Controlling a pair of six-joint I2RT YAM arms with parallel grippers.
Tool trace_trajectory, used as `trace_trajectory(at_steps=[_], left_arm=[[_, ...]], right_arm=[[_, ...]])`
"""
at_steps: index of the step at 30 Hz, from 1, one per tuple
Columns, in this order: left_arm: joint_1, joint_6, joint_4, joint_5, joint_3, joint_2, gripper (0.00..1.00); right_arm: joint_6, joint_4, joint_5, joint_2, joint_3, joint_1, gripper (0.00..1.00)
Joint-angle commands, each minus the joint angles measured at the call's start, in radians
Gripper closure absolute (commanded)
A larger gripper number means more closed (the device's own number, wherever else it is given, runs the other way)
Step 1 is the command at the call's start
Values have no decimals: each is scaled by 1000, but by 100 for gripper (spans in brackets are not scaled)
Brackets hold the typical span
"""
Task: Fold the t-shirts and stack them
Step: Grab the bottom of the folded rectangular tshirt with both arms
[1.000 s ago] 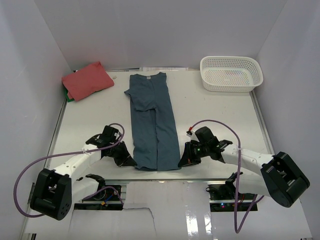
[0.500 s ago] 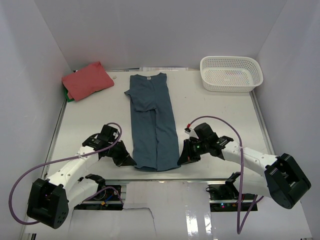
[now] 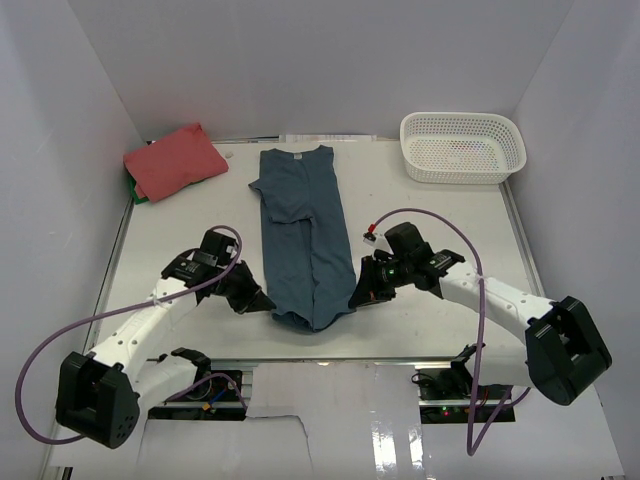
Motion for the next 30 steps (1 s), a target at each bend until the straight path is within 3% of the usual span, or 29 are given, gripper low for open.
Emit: trace_trajectory(at_steps=[1,14,30], left_arm=[[5,-10,-8,-27,101,26,100],[186,92,-5,27,210,147,100],[238,152,58,22,354,356,100]], right_arm=[[-53,-49,-28,22,94,-22,92],[-183,-169,-90,175,319,-146,92],[-255,-212,-117,405,555,-195,92]])
